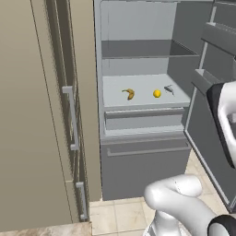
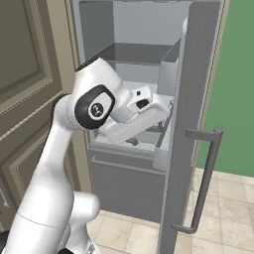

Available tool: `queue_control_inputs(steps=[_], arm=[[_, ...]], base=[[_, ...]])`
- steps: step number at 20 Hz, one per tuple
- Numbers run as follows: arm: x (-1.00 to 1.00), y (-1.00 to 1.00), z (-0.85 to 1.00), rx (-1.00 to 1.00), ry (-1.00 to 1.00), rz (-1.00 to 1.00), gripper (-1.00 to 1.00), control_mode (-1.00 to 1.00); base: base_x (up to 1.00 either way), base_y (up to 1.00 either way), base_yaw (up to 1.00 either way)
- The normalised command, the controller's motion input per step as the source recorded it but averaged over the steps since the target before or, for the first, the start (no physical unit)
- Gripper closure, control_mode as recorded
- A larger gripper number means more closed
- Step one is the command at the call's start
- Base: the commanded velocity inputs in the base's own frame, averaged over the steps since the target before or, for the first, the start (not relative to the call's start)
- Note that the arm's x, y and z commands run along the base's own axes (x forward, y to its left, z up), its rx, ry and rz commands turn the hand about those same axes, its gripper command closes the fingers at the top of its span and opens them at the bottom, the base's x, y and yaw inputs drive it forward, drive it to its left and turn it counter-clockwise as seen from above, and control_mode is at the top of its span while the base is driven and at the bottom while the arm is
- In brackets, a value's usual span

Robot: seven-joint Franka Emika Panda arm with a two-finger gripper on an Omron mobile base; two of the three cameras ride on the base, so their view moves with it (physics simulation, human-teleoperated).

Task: Open the fridge, remove the banana, lemon, and fish, and place them on any counter.

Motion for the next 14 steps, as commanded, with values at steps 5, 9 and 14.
queue_control_inputs(steps=[5, 9, 14], arm=[[-1.0, -0.04, 0.0, 0.0, -0.61, -0.03, -1.0, -1.0], [-1.0, 0.0, -0.29, -0.04, -0.79, -0.12, -1.0, -1.0], [-1.0, 0.02, -0.12, -0.03, -0.76, -0.14, -1.0, -1.0]], base=[[0.0, 0.0, 0.0], [0.0, 0.0, 0.0], [0.0, 0.0, 0.0]])
